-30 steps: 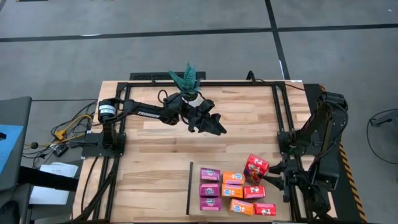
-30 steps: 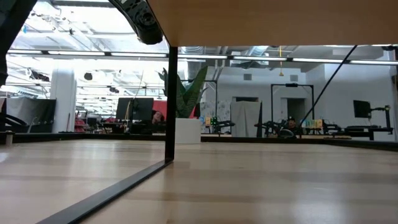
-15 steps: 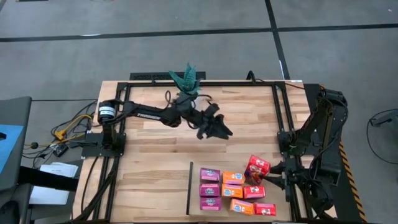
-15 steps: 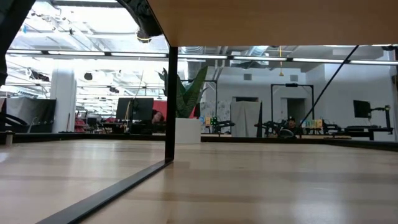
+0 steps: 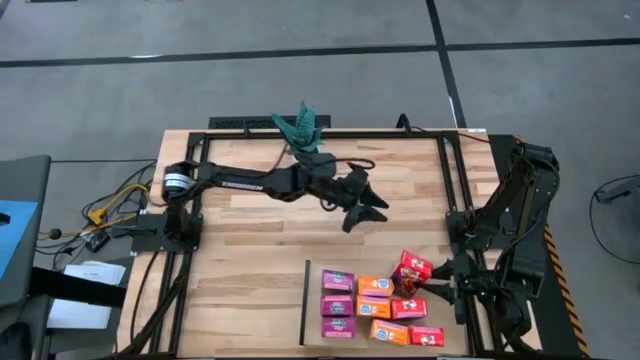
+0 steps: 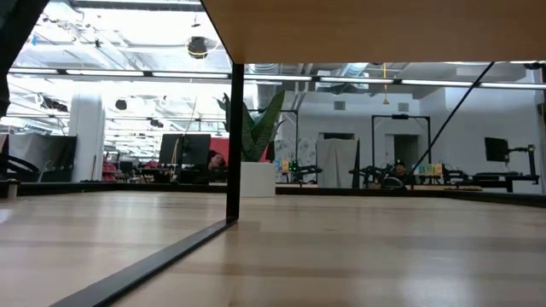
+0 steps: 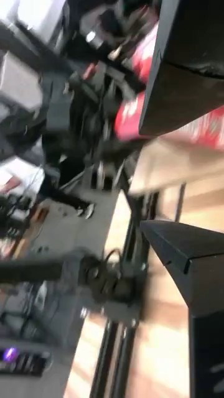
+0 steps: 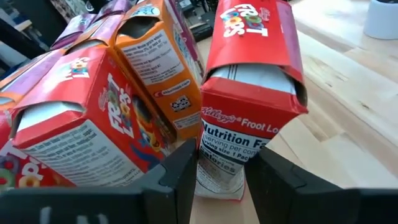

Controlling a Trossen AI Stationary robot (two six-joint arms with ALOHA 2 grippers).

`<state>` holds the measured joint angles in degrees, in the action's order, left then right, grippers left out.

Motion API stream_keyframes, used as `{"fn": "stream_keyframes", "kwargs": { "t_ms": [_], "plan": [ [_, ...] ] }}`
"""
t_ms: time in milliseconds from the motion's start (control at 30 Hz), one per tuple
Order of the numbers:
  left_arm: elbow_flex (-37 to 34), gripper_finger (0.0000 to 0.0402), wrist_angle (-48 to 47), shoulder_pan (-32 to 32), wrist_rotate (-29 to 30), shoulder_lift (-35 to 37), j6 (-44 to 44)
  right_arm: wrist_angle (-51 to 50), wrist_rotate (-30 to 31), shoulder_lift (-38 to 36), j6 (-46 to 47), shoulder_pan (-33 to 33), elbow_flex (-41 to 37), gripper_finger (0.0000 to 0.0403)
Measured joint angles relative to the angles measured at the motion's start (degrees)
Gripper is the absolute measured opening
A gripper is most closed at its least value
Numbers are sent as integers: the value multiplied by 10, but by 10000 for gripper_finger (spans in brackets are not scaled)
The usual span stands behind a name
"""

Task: Stack cereal on shelf
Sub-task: Put the red cereal box on the upper right shelf

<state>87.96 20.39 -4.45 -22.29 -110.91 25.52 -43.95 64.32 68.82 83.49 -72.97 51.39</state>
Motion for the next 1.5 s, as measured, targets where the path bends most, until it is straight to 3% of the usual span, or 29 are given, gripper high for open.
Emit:
{"fn": "stream_keyframes", "kwargs": {
  "t_ms": [133, 233, 333, 567, 967, 1200, 1500],
  "plan": [
    [-2, 224, 31, 1, -16, -51, 62, 5, -5, 0, -15, 0, 0, 154],
    [23, 224, 67, 7, -68, -83, 105, 7, -7, 0, -34, 2, 3, 156],
    [60, 224, 71, 14, -123, -112, 120, 5, -20, 0, -58, 6, 13, 157],
    [135, 224, 52, 29, -154, -144, 121, -22, -71, 0, -102, 32, 34, 161],
    [141, 224, 32, 54, -165, -149, 114, -38, -122, 0, -100, 48, 37, 209],
    [141, 224, 30, 57, -164, -149, 108, -38, -140, -6, -86, 48, 37, 188],
    [141, 224, 36, 58, -163, -149, 111, -37, -224, -66, -77, 48, 37, 157]
  ]
}}
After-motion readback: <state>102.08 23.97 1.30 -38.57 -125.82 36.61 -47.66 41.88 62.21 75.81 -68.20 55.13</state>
